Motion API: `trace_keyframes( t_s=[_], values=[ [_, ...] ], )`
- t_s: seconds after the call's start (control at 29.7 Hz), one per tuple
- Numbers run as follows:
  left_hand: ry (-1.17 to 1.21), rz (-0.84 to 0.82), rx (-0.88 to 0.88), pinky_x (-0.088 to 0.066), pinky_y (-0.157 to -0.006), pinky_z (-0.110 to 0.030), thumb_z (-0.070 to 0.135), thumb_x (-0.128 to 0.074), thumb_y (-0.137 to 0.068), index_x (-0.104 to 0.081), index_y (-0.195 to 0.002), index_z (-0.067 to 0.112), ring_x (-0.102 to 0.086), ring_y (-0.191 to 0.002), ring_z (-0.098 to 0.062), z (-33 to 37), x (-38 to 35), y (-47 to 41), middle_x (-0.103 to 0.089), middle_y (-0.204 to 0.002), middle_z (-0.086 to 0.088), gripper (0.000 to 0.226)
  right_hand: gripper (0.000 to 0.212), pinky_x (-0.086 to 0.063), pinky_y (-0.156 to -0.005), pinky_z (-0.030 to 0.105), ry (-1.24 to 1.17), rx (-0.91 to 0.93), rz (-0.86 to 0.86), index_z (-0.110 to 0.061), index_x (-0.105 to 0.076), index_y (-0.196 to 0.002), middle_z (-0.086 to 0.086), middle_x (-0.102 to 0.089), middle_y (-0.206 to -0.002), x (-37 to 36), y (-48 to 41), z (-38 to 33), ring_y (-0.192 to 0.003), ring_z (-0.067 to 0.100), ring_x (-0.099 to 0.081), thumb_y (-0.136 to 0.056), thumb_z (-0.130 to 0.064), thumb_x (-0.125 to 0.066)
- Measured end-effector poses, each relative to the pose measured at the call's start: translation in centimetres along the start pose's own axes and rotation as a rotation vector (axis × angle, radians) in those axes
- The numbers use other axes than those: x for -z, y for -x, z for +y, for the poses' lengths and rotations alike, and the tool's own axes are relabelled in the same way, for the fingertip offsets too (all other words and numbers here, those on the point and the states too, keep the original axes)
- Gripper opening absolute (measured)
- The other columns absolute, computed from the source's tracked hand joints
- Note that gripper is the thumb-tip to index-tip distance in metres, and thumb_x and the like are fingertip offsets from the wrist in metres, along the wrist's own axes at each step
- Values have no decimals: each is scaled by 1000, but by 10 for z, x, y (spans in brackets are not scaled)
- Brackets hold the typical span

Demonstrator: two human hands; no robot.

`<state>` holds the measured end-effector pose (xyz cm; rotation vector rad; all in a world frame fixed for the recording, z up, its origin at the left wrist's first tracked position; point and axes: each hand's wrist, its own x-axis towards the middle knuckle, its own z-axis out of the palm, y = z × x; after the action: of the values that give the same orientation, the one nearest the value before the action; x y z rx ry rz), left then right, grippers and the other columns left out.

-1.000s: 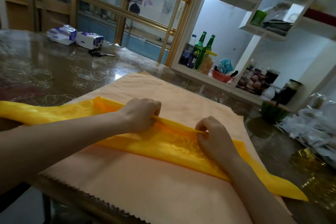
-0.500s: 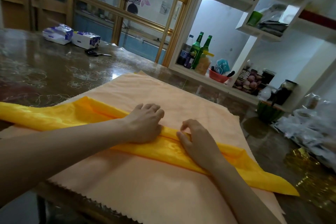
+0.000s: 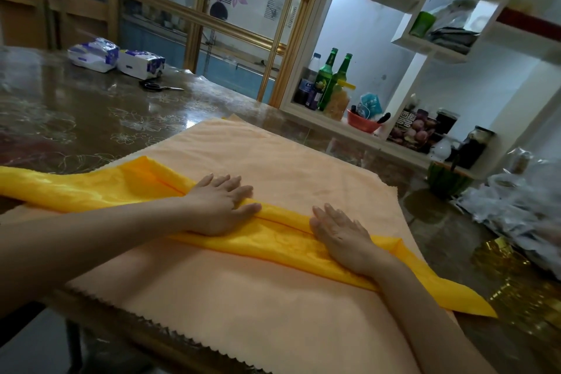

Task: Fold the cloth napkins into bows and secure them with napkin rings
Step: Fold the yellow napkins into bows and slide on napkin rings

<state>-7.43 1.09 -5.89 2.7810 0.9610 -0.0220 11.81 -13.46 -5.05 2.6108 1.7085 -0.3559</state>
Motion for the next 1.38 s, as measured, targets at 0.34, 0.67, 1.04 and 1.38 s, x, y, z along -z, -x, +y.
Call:
trace_keyframes(
  t_s=[0.34,0.67,1.04,1.38],
  values=[
    [261,164,-106,-29,-104,-24,28,-45,-98,-50,-129,19,-40,-129,-17,-23,11,15,-45,-140,-3,33,33,-34,-96,16,-204,146,258,-18,-58,-124,1,-55,-129,13,13,1,-117,10,-49,-94,-30,-54],
    [178,314,-81,-38,-85,-24,25,-57,-91,-60,-113,16,-53,-106,-18,-10,27,20,-59,-115,-1,24,18,-43,-73,11,-227,230,592,-18,-63,-85,-6,-60,-86,12,10,0,-82,8,-55,-78,-2,-66],
    [153,242,-72,-44,-85,-32,41,-49,-92,-57,-95,26,-53,-96,-18,-5,17,17,-55,-109,4,18,14,-36,-70,22,-175,142,304,-23,-50,-88,-2,-52,-103,8,14,-4,-85,11,-47,-81,-11,-53],
    [-19,59,-186,-7,-117,-35,49,-23,-98,-16,-149,27,-10,-144,-12,22,6,10,-17,-157,3,56,53,-1,-114,24,-12,274,187,-32,-15,-149,-7,-12,-158,-10,8,-34,-145,9,-7,-100,-42,-33]
  ],
)
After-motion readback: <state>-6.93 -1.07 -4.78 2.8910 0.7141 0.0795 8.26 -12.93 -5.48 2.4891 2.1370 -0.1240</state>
